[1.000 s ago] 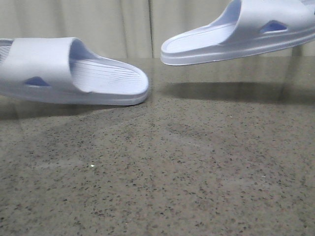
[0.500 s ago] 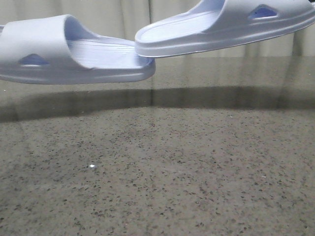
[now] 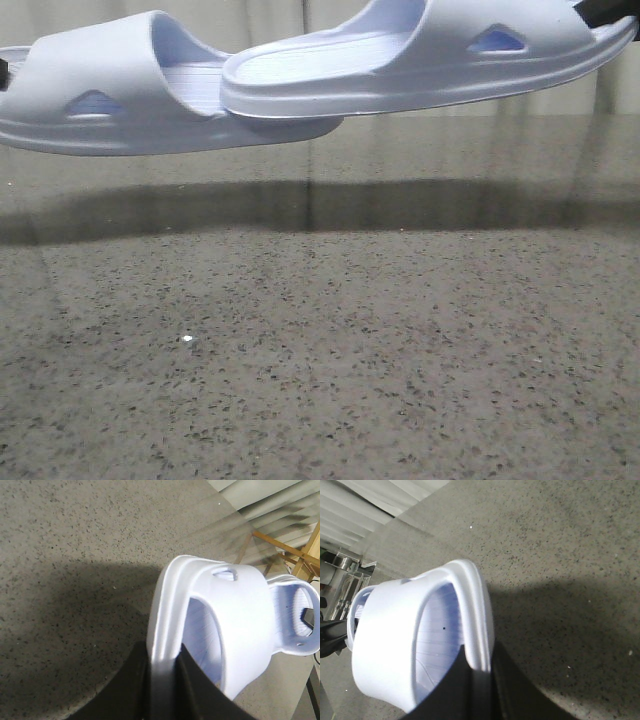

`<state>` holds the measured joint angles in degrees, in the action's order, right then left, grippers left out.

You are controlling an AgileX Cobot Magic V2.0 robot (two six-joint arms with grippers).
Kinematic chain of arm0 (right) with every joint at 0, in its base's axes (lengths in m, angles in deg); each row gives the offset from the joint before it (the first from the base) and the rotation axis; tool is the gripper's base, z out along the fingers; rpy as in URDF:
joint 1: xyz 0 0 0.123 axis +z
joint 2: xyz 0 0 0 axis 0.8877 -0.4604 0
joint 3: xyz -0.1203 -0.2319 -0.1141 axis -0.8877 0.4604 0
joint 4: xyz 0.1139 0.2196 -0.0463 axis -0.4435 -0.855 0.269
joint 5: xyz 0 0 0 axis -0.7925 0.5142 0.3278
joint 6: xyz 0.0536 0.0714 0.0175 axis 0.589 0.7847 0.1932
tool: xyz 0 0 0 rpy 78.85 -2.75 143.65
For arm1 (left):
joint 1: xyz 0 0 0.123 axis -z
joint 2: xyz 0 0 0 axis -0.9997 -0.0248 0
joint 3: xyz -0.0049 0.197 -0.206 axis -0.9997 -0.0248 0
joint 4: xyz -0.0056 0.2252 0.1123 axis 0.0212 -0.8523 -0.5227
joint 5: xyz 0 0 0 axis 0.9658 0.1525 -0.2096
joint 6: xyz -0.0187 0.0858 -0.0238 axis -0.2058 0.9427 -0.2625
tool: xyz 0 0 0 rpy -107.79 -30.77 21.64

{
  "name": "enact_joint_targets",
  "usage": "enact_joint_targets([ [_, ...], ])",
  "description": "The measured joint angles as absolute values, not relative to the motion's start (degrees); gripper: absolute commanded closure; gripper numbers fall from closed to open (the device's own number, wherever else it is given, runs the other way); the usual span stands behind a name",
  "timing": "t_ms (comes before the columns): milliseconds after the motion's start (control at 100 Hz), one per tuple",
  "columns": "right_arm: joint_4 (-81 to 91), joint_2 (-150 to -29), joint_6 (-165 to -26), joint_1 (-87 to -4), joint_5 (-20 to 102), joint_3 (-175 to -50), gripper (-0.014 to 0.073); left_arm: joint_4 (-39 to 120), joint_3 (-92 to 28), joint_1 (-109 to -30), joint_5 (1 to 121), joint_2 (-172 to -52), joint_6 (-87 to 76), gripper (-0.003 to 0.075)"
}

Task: Insert blue slippers together front up
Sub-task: 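Slide the right gripper's slipper onto the left gripper's slipper, nesting them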

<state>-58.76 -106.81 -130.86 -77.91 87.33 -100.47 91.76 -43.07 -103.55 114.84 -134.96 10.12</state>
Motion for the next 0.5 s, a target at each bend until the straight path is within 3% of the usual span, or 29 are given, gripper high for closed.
enact_joint_targets([
  [500,-59.9,-106.8,-135.3,-77.5,85.5,-100.5,0.0694,89.6,-37.7,-94.7,114.7,-135.7,8.5,0.0705],
])
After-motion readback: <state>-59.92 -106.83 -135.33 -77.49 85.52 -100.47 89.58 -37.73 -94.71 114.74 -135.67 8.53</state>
